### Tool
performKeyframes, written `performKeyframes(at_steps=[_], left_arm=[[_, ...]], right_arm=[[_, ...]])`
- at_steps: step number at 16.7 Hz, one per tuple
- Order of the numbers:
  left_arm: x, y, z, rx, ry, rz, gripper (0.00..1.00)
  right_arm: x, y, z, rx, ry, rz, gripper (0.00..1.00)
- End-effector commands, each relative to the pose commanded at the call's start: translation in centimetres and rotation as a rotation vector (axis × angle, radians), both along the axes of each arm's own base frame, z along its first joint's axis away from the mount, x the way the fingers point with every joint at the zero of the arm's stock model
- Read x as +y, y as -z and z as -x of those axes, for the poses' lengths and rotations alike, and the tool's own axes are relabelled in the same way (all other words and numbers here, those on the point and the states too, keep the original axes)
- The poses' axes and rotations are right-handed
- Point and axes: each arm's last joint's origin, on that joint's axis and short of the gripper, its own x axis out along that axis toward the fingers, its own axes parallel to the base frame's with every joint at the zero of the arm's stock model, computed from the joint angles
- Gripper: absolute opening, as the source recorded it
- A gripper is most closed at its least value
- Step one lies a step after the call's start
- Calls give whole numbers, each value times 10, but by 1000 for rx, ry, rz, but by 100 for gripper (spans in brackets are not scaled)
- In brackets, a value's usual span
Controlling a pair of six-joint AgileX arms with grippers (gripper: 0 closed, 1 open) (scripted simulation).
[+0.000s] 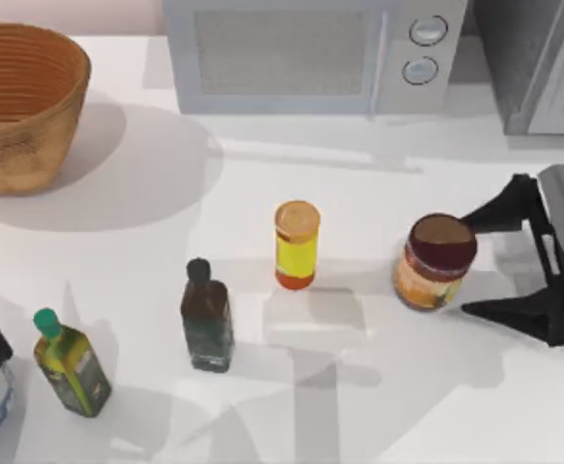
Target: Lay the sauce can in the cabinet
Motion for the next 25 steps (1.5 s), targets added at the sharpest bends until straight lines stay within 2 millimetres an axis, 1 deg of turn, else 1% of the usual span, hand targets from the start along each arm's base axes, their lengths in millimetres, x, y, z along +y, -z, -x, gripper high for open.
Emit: performKeyframes(at_steps=[3,13,19,25], left_arm=[[0,0,0,0,0,0,100],[0,0,0,0,0,0,100],[0,0,0,0,0,0,100],[0,0,0,0,0,0,100]], right_arm=[[-2,8,-4,-19,1,-26,100],[4,4,-6,-20,2,-26,100],[22,2,-11,-20,2,-26,100],[44,10,-11,-20,0,-26,100]])
